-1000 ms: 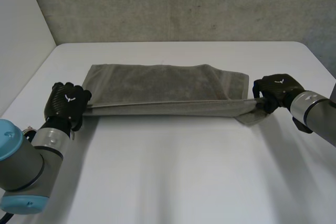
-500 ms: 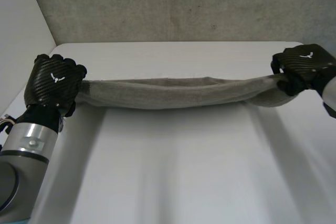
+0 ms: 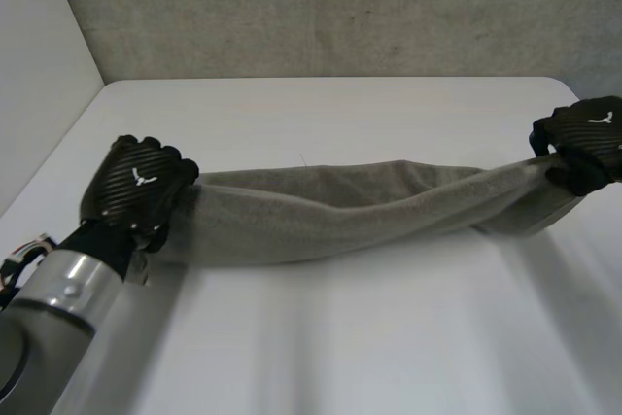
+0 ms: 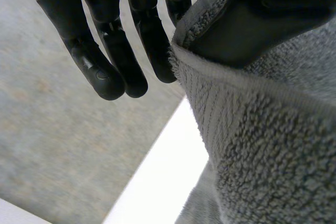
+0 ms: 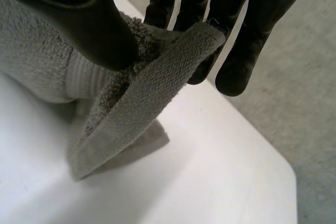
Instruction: Fold the towel.
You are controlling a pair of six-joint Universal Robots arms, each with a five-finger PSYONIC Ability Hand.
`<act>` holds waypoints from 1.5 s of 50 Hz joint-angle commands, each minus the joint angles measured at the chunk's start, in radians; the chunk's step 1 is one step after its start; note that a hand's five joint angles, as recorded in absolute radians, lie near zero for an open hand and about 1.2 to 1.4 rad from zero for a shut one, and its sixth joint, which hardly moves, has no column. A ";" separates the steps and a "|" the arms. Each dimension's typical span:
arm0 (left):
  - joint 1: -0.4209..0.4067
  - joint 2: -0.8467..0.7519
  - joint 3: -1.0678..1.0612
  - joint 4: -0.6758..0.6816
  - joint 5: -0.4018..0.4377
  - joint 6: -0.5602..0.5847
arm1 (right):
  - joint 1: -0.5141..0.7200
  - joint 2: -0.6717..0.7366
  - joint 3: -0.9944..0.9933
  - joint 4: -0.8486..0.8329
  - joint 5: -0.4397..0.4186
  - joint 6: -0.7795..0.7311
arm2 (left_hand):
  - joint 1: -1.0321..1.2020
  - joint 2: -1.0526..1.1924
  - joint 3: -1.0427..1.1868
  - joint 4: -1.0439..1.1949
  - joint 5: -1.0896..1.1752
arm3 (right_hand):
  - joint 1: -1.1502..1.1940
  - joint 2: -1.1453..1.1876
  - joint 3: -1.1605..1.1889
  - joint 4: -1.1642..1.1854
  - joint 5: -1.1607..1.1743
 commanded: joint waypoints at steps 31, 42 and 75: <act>-0.002 -0.945 0.943 -0.009 -0.007 0.011 | 0.322 0.873 -0.790 -0.261 0.391 -0.038 | -0.957 -1.014 -1.047 -1.007 -1.176 | -1.101 -1.113 -1.108 -1.118 -1.099; -0.002 -0.838 0.925 -0.009 -0.077 0.003 | 0.342 0.820 -0.749 -0.247 0.527 -0.024 | -1.280 -1.336 -1.370 -1.330 -1.499 | -1.152 -1.164 -1.159 -1.169 -1.150; 0.010 -0.382 0.276 0.002 -0.159 -0.188 | 0.242 0.427 -0.074 -0.303 0.425 0.166 | -1.250 -1.307 -1.341 -1.301 -1.470 | -1.004 -1.016 -1.010 -1.021 -1.002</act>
